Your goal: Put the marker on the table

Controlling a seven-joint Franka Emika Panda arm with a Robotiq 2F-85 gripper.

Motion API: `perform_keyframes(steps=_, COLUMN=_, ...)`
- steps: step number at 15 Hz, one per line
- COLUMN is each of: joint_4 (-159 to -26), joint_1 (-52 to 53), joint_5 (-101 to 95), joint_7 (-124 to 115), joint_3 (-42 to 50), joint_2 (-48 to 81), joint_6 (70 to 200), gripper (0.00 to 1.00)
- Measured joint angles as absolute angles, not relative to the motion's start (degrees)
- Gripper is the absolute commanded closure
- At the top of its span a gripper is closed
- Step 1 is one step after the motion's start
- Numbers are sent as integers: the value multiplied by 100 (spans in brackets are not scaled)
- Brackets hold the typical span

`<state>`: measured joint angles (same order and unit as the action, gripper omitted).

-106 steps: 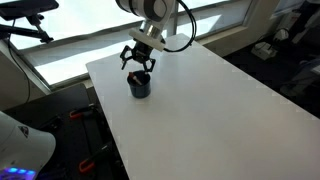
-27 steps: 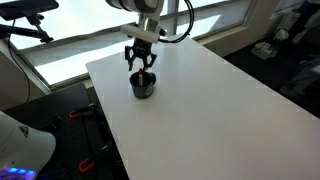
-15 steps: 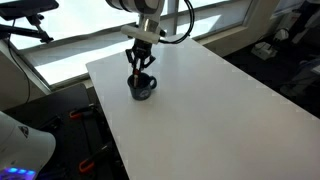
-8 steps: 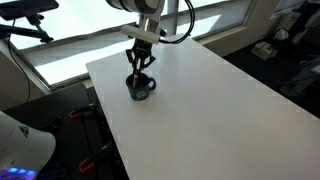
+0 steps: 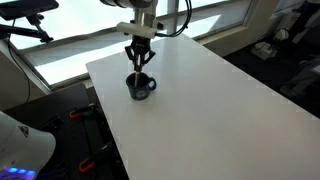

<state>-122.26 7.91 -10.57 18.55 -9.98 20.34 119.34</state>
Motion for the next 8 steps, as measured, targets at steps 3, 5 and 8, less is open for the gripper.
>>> perform_keyframes(steps=3, joint_4=-12647, joint_1=872, joint_5=-1167, joint_7=1619, joint_3=-1004, joint_2=1420, joint_6=12148, gripper=95)
perform_keyframes(steps=5, joint_4=-12954, joint_1=878, joint_5=-1193, joint_7=1526, joint_3=-1002, joint_2=932, joint_6=12196, gripper=95)
perform_keyframes(steps=8, joint_4=-13368, joint_1=874, joint_5=-1216, joint_7=1418, joint_3=-982, joint_2=209, joint_6=12201, gripper=95)
